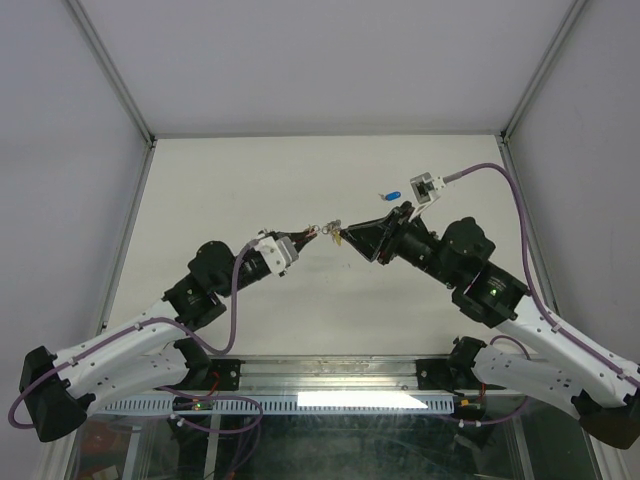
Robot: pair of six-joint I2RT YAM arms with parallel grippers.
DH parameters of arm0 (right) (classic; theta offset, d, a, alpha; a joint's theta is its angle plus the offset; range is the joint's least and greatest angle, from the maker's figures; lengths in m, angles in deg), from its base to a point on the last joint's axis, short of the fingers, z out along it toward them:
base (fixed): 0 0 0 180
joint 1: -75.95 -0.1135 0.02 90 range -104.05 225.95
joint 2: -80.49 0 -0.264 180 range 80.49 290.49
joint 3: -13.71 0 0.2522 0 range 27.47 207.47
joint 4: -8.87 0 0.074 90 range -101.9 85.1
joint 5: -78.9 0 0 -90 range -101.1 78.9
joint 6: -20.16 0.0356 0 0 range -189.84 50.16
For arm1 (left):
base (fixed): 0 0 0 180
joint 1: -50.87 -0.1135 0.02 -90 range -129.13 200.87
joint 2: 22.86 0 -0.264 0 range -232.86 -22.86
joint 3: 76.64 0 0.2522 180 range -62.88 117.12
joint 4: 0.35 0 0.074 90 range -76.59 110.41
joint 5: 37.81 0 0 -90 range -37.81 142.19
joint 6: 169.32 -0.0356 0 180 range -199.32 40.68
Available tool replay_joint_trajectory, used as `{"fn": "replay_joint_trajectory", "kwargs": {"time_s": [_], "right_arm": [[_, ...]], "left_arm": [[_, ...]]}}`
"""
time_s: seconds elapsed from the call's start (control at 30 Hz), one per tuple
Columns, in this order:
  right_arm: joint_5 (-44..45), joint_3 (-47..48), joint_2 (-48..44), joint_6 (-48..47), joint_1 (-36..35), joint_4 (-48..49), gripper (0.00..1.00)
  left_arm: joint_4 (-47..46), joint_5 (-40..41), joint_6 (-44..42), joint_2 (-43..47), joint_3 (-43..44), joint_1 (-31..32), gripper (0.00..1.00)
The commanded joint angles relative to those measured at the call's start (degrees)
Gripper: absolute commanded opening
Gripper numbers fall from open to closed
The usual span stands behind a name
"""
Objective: Put the keys on the keyring
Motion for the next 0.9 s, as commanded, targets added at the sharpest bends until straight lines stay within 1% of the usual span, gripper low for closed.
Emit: {"fn": "replay_joint_trajectory", "kwargs": {"time_s": [0.0,0.2,0.4,0.63,0.87], "right_arm": [[-1.98,0.65,-0.03,2.14,0.21,8.54,0.36],[-2.03,1.34,1.62,5.49,0.2,9.52,0.41],[-3.81,2.29,4.39,7.88,0.2,10.18,0.42],[-5.09,3.33,7.2,10.02,0.2,12.74,0.41],[-4.59,2.94,7.38,10.43,0.25,14.97,0.4]], "left_arm": [[-7.61,2.1,11.99,2.18,2.43,0.46,0.0],[-8.07,2.87,14.12,3.2,2.48,0.46,0.0],[-7.88,3.14,15.81,4.01,2.59,0.47,0.0],[-6.4,3.79,18.59,3.93,4.09,0.51,0.0],[-6.34,4.23,18.17,4.12,3.97,0.46,0.0]]}}
